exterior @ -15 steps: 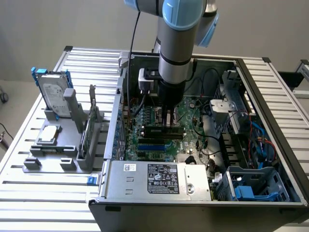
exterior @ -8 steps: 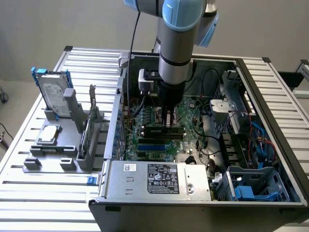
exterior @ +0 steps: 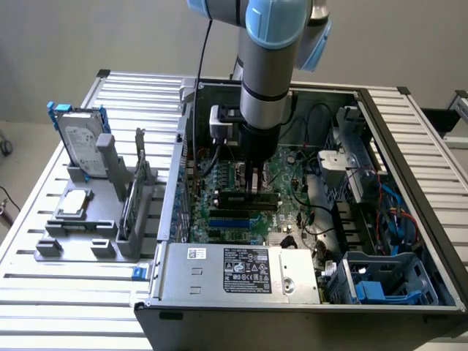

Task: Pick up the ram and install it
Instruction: 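Insert the ram into the slot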

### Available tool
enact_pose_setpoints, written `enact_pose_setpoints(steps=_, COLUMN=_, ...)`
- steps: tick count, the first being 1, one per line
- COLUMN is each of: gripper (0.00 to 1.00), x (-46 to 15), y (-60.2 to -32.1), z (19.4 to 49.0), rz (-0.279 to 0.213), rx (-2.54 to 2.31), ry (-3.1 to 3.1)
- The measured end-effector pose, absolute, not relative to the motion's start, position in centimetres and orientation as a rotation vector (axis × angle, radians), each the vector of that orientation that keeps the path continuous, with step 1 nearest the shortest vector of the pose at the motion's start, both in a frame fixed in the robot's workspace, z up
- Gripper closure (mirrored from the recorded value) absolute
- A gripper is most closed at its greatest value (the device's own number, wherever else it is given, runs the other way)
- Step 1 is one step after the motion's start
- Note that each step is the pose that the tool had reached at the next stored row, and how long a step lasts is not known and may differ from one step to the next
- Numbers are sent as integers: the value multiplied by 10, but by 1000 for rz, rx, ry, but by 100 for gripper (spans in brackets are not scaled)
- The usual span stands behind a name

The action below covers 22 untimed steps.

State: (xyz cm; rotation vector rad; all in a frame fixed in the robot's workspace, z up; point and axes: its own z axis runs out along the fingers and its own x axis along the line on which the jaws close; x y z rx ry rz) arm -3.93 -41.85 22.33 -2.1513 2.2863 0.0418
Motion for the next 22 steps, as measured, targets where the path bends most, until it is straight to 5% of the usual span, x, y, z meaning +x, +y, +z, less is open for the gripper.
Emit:
enact_pose_setpoints(steps=14, gripper=86, x=-39, y=-419, z=219, rz=40, rx=-2151, ry=2286)
enact_pose_setpoints(steps=18, gripper=72, x=-39, y=-419, z=220, rz=41, rx=-2151, ry=2286)
enact_pose_setpoints(steps=22, gripper=72, x=-40, y=-419, z=229, rz=41, rx=-2151, ry=2286)
